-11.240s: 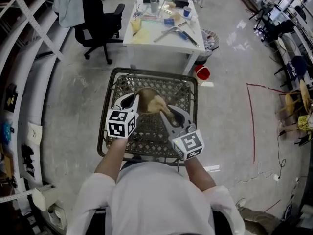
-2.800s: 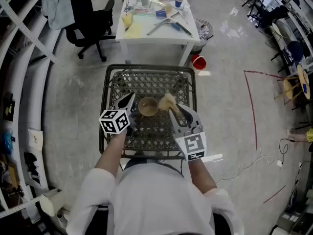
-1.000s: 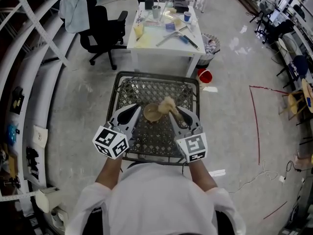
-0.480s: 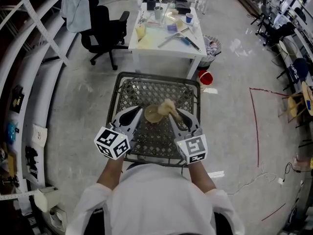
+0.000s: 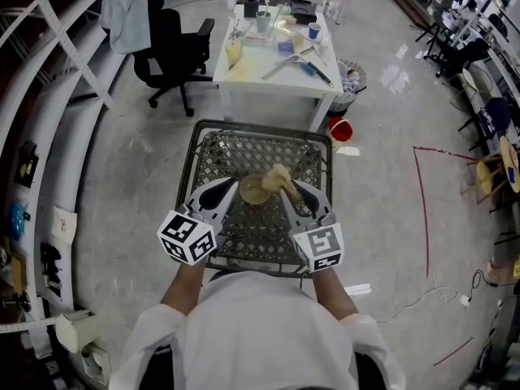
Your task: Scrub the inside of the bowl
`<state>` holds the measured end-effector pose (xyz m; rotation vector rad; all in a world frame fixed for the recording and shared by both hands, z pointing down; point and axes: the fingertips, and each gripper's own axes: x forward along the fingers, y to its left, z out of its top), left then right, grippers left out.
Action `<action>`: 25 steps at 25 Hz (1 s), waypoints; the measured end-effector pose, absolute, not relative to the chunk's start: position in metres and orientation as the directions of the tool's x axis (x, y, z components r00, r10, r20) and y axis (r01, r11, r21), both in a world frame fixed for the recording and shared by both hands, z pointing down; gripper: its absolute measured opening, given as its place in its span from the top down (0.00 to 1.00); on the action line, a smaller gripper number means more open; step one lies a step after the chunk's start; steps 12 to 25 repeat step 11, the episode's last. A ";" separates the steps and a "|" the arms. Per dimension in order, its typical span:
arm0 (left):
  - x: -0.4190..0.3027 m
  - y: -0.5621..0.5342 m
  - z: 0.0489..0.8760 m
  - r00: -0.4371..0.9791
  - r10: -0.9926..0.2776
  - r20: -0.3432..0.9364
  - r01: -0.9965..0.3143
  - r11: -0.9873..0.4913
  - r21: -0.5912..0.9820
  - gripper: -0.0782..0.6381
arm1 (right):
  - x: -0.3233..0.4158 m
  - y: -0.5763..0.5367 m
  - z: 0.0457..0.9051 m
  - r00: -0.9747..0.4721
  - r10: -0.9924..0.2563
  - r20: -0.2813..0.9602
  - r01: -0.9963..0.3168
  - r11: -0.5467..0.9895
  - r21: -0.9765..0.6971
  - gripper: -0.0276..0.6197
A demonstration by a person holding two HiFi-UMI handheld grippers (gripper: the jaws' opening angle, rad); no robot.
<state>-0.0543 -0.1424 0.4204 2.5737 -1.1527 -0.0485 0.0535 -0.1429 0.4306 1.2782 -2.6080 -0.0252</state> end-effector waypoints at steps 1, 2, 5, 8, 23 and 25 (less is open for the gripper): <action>-0.055 -0.143 0.421 0.674 -0.732 0.101 -0.722 -0.622 0.304 0.83 | 0.053 -0.143 0.430 -0.591 -0.781 0.204 -0.777 0.619 0.117 0.80; -0.055 -0.143 0.422 0.673 -0.732 0.104 -0.722 -0.621 0.304 0.83 | 0.053 -0.143 0.431 -0.591 -0.780 0.204 -0.777 0.619 0.116 0.80; -0.055 -0.142 0.423 0.675 -0.729 0.110 -0.722 -0.624 0.299 0.83 | 0.051 -0.142 0.432 -0.591 -0.780 0.205 -0.778 0.618 0.113 0.80; -0.056 -0.141 0.423 0.678 -0.727 0.108 -0.720 -0.627 0.298 0.83 | 0.050 -0.142 0.432 -0.590 -0.781 0.205 -0.778 0.618 0.113 0.80; -0.056 -0.141 0.423 0.680 -0.726 0.107 -0.718 -0.629 0.297 0.83 | 0.048 -0.142 0.431 -0.590 -0.781 0.203 -0.779 0.617 0.111 0.80; -0.056 -0.141 0.423 0.680 -0.726 0.107 -0.718 -0.629 0.297 0.83 | 0.048 -0.142 0.431 -0.590 -0.781 0.203 -0.779 0.617 0.111 0.80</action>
